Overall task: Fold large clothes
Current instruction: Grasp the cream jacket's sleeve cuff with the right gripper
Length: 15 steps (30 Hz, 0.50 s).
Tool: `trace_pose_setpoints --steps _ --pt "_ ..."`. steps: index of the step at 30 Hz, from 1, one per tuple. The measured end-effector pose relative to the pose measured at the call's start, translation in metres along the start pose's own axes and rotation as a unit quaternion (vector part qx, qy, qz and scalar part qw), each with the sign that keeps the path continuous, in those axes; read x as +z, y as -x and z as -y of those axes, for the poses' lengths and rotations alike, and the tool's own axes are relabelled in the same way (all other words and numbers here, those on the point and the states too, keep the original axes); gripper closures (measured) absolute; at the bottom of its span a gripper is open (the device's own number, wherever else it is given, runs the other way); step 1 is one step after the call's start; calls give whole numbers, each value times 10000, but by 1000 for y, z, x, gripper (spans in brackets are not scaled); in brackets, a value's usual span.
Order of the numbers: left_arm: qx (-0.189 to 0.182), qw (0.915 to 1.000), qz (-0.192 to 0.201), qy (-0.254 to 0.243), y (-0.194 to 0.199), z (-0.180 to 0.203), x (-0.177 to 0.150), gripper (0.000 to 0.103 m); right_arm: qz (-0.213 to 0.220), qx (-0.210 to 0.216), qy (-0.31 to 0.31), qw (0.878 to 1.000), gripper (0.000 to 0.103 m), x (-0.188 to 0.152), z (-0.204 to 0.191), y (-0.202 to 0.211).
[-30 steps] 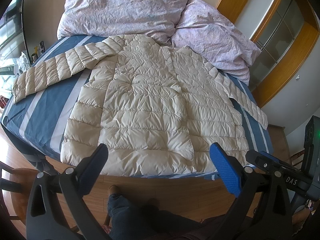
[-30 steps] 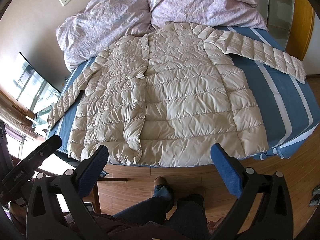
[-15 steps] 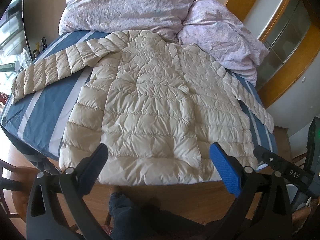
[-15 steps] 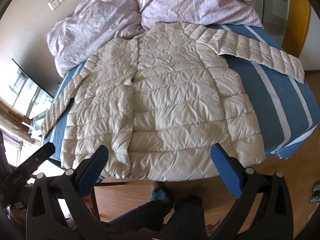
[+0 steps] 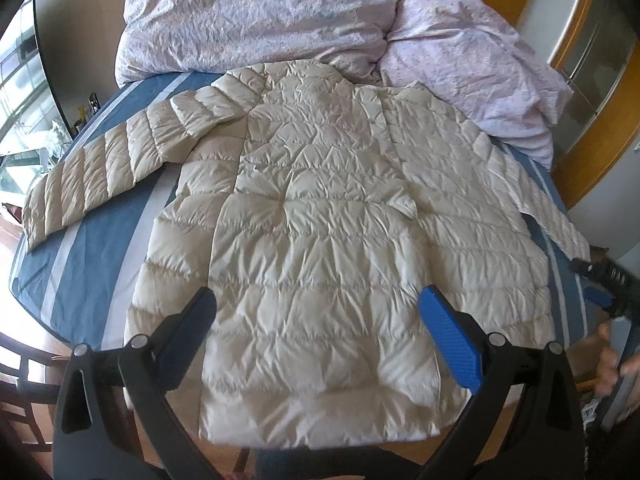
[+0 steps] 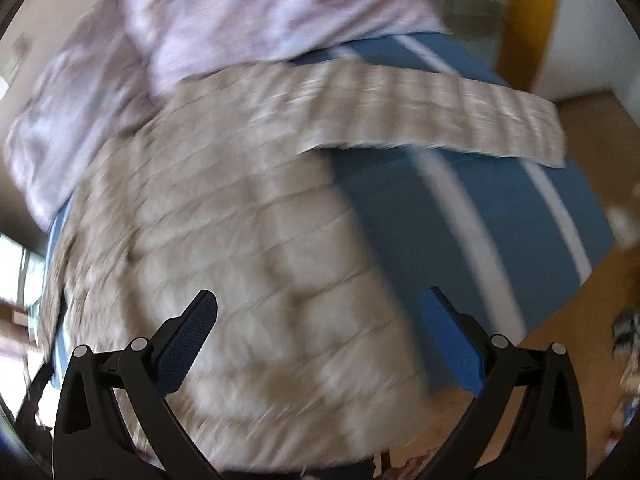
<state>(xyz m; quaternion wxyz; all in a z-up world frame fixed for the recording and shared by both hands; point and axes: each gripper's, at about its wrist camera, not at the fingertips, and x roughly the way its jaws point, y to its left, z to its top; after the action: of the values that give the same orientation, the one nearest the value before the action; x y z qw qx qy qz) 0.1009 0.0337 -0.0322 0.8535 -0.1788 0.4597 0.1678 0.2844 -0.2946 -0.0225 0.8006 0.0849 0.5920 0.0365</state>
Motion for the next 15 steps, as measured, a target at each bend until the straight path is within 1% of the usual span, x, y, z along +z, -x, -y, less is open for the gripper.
trace_pose_setpoints --steps 1,2,3,5,6,8,10,12,15 --pt "7 10000 -18 5 -4 0 3 2 31 -80 -281 9996 1 13 22 -4" --pt "14 10000 -39 15 -8 1 6 2 29 -108 -449 9989 2 24 34 -9" --pt "20 10000 -60 24 -11 2 8 2 29 -182 -715 9973 4 35 56 -13" --pt "33 9999 -112 47 -17 3 12 2 2 -268 -1103 9935 13 55 86 -22" --pt "43 9999 -143 68 -21 4 14 2 -2 -365 -1311 9907 14 65 105 -26" --pt "57 9997 -197 102 -26 4 17 2 -11 -528 -1621 9854 22 80 132 -33" --pt "75 9997 -227 113 -30 5 18 2 -4 -731 -1946 9781 26 92 163 -38" --pt "126 9996 -245 114 -32 5 20 2 6 -941 -2281 9691 28 102 192 -43" --pt "249 9994 -230 123 -34 4 21 2 -35 -998 -2608 9602 32 109 218 -50"
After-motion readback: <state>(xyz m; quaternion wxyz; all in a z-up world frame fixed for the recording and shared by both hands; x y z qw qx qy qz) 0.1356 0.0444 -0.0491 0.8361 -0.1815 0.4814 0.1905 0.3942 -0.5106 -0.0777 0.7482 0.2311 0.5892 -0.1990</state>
